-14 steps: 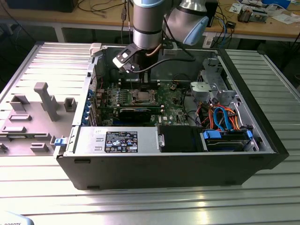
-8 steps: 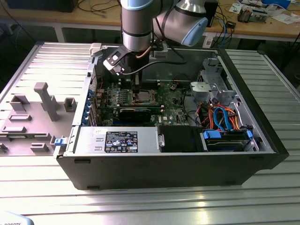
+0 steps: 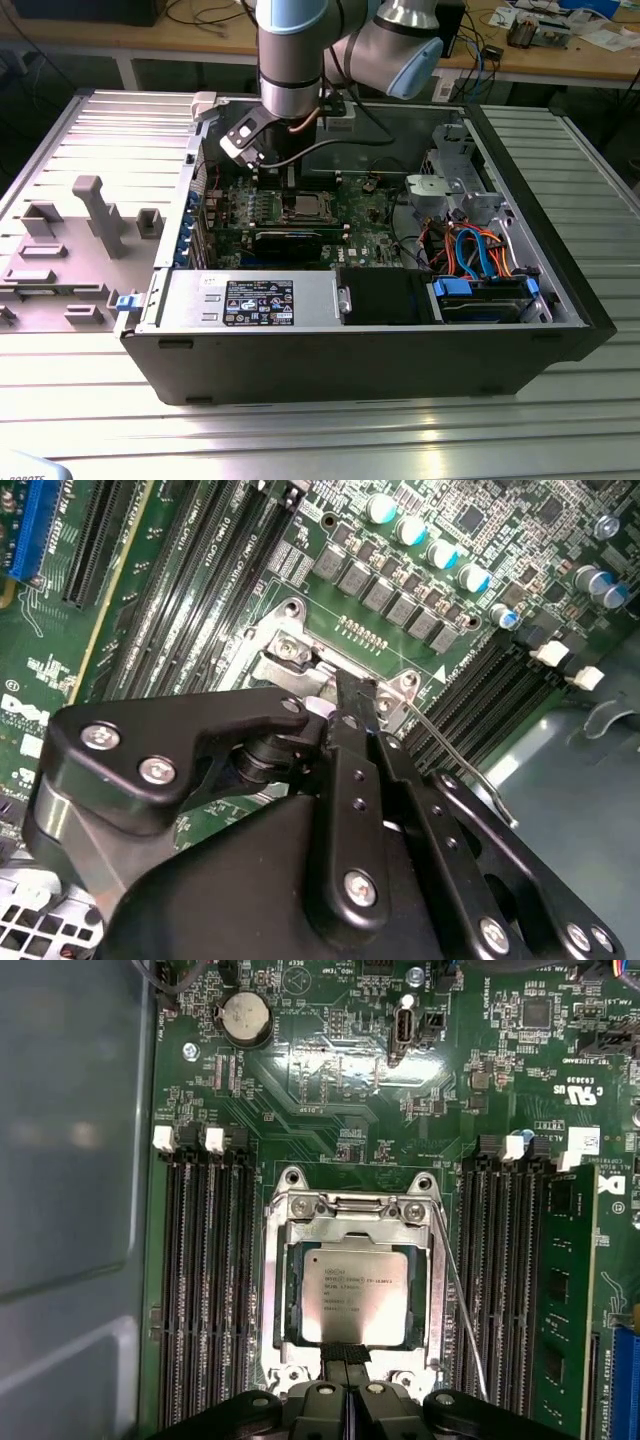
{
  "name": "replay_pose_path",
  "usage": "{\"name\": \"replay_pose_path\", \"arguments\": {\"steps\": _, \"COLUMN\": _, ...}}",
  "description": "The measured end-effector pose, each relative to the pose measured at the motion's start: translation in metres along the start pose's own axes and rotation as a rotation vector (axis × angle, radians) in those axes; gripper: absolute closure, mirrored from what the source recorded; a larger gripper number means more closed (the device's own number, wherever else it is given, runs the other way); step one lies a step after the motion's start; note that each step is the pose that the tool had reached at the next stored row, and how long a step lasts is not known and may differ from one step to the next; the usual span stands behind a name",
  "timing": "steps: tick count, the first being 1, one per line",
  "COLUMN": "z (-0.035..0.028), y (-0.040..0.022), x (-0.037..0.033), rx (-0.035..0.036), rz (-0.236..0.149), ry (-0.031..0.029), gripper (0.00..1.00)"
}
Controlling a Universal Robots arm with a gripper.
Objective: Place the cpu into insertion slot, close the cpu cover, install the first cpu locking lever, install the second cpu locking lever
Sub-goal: 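Close the cpu cover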
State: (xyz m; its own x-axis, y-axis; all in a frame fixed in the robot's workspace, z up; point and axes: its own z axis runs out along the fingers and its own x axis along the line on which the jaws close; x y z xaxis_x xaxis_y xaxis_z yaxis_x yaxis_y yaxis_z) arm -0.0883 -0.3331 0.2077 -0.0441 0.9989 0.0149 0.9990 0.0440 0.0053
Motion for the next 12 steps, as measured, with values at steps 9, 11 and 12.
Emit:
{"name": "replay_pose_path", "arguments": {"steps": 9, "z": -0.0074, "y": -0.0001, "x": 0.0002, "rx": -0.0003, "rz": -0.001, "ry": 0.0004, "gripper": 0.89}}
{"name": "replay_pose_path", "arguments": {"steps": 11, "z": -0.0041, "y": -0.0002, "x": 0.0001, "rx": -0.0001, "rz": -0.001, "ry": 0.0001, "gripper": 0.89}}
{"name": "replay_pose_path", "arguments": {"steps": 12, "z": -0.0023, "y": -0.0003, "x": 0.0001, "rx": -0.0001, "rz": -0.001, "ry": 0.0001, "gripper": 0.89}}
